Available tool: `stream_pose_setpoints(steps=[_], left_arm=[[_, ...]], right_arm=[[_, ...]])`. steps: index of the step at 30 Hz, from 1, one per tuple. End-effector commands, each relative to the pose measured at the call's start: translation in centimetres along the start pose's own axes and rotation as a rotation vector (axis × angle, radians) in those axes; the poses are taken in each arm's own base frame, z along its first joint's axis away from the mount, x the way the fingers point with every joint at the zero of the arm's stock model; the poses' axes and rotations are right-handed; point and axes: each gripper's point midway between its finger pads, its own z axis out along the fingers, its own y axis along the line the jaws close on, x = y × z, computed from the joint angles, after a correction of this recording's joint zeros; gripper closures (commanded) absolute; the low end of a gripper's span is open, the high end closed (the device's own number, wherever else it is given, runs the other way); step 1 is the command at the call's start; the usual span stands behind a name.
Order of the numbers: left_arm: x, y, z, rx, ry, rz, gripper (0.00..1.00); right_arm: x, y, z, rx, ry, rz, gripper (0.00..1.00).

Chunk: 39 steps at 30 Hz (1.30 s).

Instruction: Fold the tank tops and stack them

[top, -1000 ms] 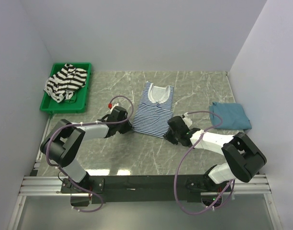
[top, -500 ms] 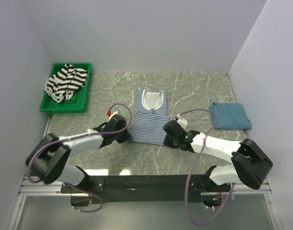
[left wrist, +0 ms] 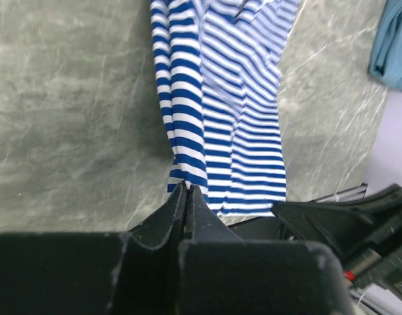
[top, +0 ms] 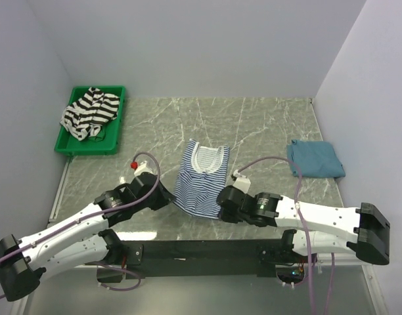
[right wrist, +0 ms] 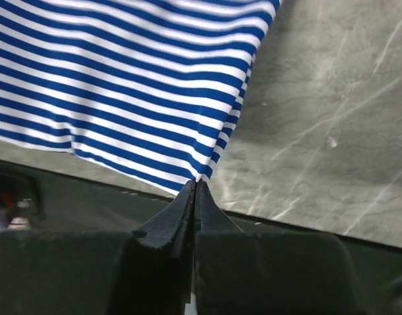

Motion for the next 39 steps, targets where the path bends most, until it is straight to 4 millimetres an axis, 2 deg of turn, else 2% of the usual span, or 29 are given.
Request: stream_pose_setpoints(steps=[1, 7, 8, 10, 11, 13, 14, 16, 17, 18, 19, 20, 21, 22, 23, 24, 25, 26, 27, 28, 29, 30, 31, 34, 35, 36, 37, 38, 39], left_arm=[[-2.2, -1.7, -0.8, -0.014, -0.064, -0.006, 0.99], [-4.7, -5.2, 0.5, 0.03, -0.068, -0.008, 0.99], [-5.8, -6.7, 0.4, 0.068, -0.087, -0.016, 0.99], [-7.5, -7.0, 1.1, 0.057, -0.111, -0.018, 0.99], [-8.8, -8.4, 1.0, 0.084, -0.136, -0.021, 0.99], [-10.6, -8.5, 2.3, 0.062, -0.151, -0.03, 0.99], [-11.8, -9.7, 2.3, 0.087, -0.158, -0.035, 0.99], [-13.8, -9.4, 4.2, 0.061, -0.17, -0.057, 0.99], [-15.0, -10.5, 4.3, 0.085, -0.184, -0.063, 1.0], [-16.4, -10.1, 5.8, 0.066, -0.199, -0.071, 1.0], [-17.3, -10.6, 7.3, 0.06, -0.191, -0.074, 0.99], [-18.8, -11.6, 6.7, 0.091, -0.226, -0.072, 0.99], [-19.5, -10.3, 9.4, 0.043, -0.203, -0.076, 1.0], [-21.3, -11.6, 9.9, 0.057, -0.224, -0.075, 0.99], [-21.2, -10.4, 12.9, 0.021, -0.188, -0.072, 0.99], [-22.1, -10.5, 14.1, 0.035, -0.182, -0.054, 0.97], [-23.9, -12.3, 14.8, 0.078, -0.202, -0.044, 0.95], [-24.1, -10.5, 18.0, 0.045, -0.161, -0.049, 0.89], [-24.6, -10.5, 19.1, 0.047, -0.155, -0.045, 0.84], [-25.7, -11.4, 19.7, 0.085, -0.157, -0.043, 0.75], [-26.8, -11.6, 20.4, 0.106, -0.181, -0.047, 0.66], [-27.3, -10.5, 21.7, 0.09, -0.181, -0.074, 0.55], [-28.1, -10.8, 21.8, 0.113, -0.194, -0.076, 0.53], [-29.4, -10.4, 21.3, 0.099, -0.229, -0.077, 0.46], [-29.9, -10.8, 20.0, 0.094, -0.259, -0.07, 0.46], [-30.2, -10.4, 19.3, 0.071, -0.28, -0.06, 0.46], [-29.5, -9.3, 19.1, 0.038, -0.275, -0.061, 0.46], [-29.5, -8.7, 18.5, 0.012, -0.291, -0.066, 0.48], [-29.1, -9.2, 17.2, 0.018, -0.297, -0.051, 0.5]], right_arm=[[-3.4, 1.2, -2.0, -0.013, -0.094, 0.04, 1.0], [-7.9, 1.2, -2.1, -0.061, -0.118, 0.077, 1.0], [-8.5, 1.3, -2.1, -0.074, -0.121, 0.082, 1.0], [-10.2, 1.0, -1.9, -0.079, -0.128, 0.082, 1.0], [-11.1, 1.2, -1.8, -0.083, -0.136, 0.083, 1.0], [-12.3, 1.2, -1.5, -0.097, -0.127, 0.065, 1.0], [-14.2, 0.7, -1.5, -0.093, -0.155, 0.093, 1.0], [-15.7, 0.7, -0.4, -0.094, -0.146, 0.08, 1.0], [-17.9, 0.3, -0.4, -0.096, -0.172, 0.109, 1.0], [-18.6, -0.2, 0.8, -0.071, -0.158, 0.1, 1.0], [-20.6, -0.8, 1.7, -0.067, -0.163, 0.131, 1.0], [-21.6, -0.7, 1.3, -0.087, -0.174, 0.14, 1.0], [-22.4, -1.3, 2.8, -0.073, -0.157, 0.152, 1.0], [-24.4, -0.8, 2.7, -0.092, -0.179, 0.143, 1.0], [-25.0, -1.8, 4.7, -0.053, -0.151, 0.154, 1.0], [-26.3, -3.0, 5.5, -0.027, -0.151, 0.168, 0.98], [-27.0, -3.5, 6.4, -0.017, -0.14, 0.175, 0.97], [-28.3, -4.1, 8.2, 0.001, -0.125, 0.185, 0.88], [-29.3, -5.3, 9.0, 0.028, -0.121, 0.203, 0.8], [-31.0, -5.1, 9.3, 0.023, -0.14, 0.198, 0.7], [-31.3, -5.6, 10.8, 0.029, -0.129, 0.194, 0.61], [-32.2, -5.8, 11.1, 0.035, -0.15, 0.187, 0.42], [-33.6, -5.8, 11.1, 0.035, -0.183, 0.184, 0.38], [-34.5, -6.0, 11.1, 0.057, -0.193, 0.169, 0.35], [-34.5, -5.7, 10.2, 0.06, -0.207, 0.165, 0.34], [-34.5, -6.0, 9.7, 0.08, -0.226, 0.165, 0.35], [-32.8, -6.3, 9.9, 0.096, -0.203, 0.163, 0.34], [-32.9, -5.7, 8.4, 0.081, -0.239, 0.157, 0.34], [-32.1, -5.6, 8.2, 0.076, -0.243, 0.165, 0.34]])
